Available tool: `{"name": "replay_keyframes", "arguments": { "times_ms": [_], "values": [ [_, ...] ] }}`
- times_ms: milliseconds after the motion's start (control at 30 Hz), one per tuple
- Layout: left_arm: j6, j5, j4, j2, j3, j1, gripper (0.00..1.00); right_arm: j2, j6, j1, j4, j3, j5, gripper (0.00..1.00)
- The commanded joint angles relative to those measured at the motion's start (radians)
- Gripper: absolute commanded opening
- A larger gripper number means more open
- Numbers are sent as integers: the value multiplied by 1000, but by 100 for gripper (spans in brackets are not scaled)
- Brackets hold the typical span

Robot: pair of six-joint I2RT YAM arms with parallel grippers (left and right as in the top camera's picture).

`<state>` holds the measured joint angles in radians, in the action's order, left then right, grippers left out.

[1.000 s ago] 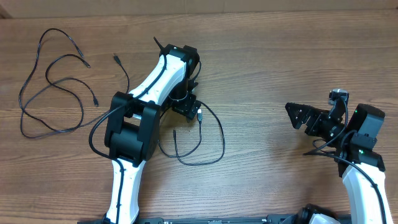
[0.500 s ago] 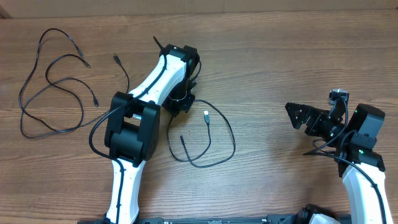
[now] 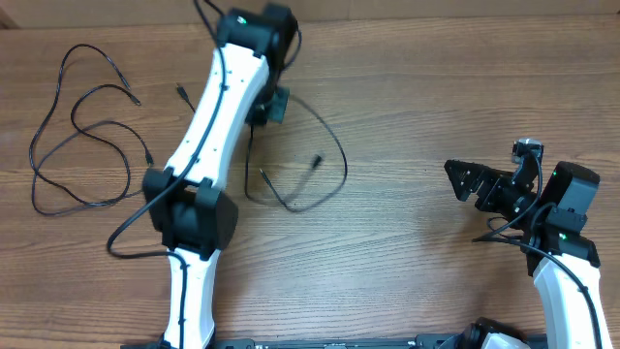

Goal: Untangle cables

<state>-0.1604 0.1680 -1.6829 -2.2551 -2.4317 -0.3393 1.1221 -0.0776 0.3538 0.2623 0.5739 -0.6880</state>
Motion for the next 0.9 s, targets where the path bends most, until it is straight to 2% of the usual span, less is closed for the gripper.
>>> {"name": "replay_keyframes", "arguments": {
  "times_ms": [0, 233, 500, 600, 867],
  "values": [
    [-36, -21, -7, 167, -136, -2, 4, 2, 8, 6, -2, 9, 7, 100],
    [-60, -27, 4, 394, -178, -2, 4, 2, 8, 6, -3, 9, 6, 100],
    [-156, -31, -6, 562, -178, -2, 4, 2, 8, 6, -2, 9, 6, 100],
    [-243, -31, -6, 600, -178, -2, 4, 2, 8, 6, -1, 9, 6, 100],
    [-618, 28, -6, 677, -175, -1, 4, 2, 8, 6, 10, 9, 6, 100]
  ]
}}
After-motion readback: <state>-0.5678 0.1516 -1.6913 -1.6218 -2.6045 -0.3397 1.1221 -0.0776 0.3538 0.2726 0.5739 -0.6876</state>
